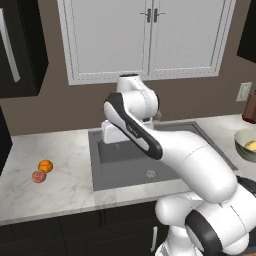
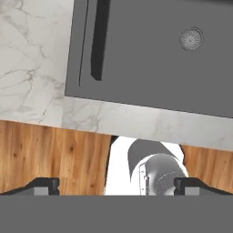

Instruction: There is a mixed pile of frozen fruits and vegetables on the counter. Locate all the frozen vegetables and place the items in a bowl on the counter. Take all the frozen fruits and defrost them in a running sink.

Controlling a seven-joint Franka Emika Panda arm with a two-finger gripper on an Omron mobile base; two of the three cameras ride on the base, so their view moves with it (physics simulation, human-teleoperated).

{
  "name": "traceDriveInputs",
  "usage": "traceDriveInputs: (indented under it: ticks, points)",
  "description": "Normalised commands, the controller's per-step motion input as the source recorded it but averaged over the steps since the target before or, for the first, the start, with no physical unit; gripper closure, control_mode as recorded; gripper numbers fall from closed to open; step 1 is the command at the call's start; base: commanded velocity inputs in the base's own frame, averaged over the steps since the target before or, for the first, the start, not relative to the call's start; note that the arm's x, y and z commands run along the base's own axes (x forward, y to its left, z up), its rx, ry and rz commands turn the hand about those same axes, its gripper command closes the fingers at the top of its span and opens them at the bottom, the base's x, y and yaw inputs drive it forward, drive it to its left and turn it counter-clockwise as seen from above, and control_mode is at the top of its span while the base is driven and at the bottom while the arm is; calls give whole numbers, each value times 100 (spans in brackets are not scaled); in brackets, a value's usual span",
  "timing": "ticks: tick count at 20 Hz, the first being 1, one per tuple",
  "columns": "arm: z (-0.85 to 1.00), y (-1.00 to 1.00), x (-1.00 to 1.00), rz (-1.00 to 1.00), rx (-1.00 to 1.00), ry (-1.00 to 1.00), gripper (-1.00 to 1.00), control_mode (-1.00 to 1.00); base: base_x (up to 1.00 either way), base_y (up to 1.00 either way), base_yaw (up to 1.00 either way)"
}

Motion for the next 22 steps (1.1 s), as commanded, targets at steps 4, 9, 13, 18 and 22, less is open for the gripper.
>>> traceDriveInputs:
  ticks: [4,9,13,18,22]
  points:
    - [-3,83,34,3,0,0,-100,-100,0,0,0]
    - [-10,67,30,1,0,3,-100,-100,0,0,0]
    - [-12,67,22,0,0,5,-100,-100,0,0,0]
    - [-21,34,4,7,0,0,-100,-100,0,0,0]
    - [-55,-17,0,2,5,-2,-100,-100,0,0,0]
